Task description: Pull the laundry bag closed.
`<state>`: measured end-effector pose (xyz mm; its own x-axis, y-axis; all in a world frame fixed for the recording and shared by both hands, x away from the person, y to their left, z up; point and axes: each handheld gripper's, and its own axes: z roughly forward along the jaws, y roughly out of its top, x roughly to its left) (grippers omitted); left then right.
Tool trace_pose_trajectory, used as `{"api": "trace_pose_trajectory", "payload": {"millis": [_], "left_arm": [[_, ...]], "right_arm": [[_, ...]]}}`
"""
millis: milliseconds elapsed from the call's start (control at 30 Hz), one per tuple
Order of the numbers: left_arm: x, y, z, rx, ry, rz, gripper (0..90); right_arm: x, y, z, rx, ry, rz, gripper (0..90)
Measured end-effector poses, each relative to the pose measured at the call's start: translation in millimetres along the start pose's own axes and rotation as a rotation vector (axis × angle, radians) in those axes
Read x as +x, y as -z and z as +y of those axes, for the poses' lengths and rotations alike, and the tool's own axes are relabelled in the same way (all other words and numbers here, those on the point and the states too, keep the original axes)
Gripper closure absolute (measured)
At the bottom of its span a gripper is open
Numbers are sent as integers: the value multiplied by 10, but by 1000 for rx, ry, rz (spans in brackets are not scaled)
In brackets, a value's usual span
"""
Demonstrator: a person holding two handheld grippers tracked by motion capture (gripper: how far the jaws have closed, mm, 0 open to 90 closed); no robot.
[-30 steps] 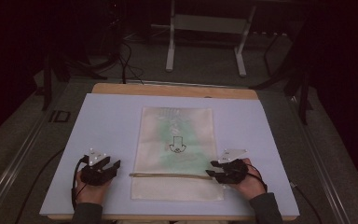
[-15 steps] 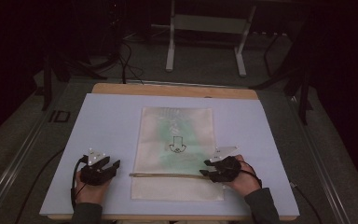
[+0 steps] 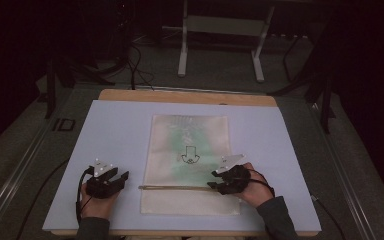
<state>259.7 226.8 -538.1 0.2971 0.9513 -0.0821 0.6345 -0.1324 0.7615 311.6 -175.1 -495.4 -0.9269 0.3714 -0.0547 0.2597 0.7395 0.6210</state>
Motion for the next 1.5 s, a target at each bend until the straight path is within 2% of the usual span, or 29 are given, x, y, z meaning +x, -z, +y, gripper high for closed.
{"api": "trace_pose_trajectory", "payload": {"millis": [367,767,933,1100,1500], "left_arm": [[4,-3,1,2,3,-4,526],[11,0,1,2,5,-8,526],[15,1,1,0,5,-10,525],[13,2,1,0,3,-14,531],[12,-1,0,3,-1,-21,532]], "right_arm": [[48,-55,134,15,27,20,567],[124,-156,345,26,81,50,567],[173,-198,438,41,108,76,629],[211,-252,526,50,128,79,665],[289,-396,707,66,168,102,688]]}}
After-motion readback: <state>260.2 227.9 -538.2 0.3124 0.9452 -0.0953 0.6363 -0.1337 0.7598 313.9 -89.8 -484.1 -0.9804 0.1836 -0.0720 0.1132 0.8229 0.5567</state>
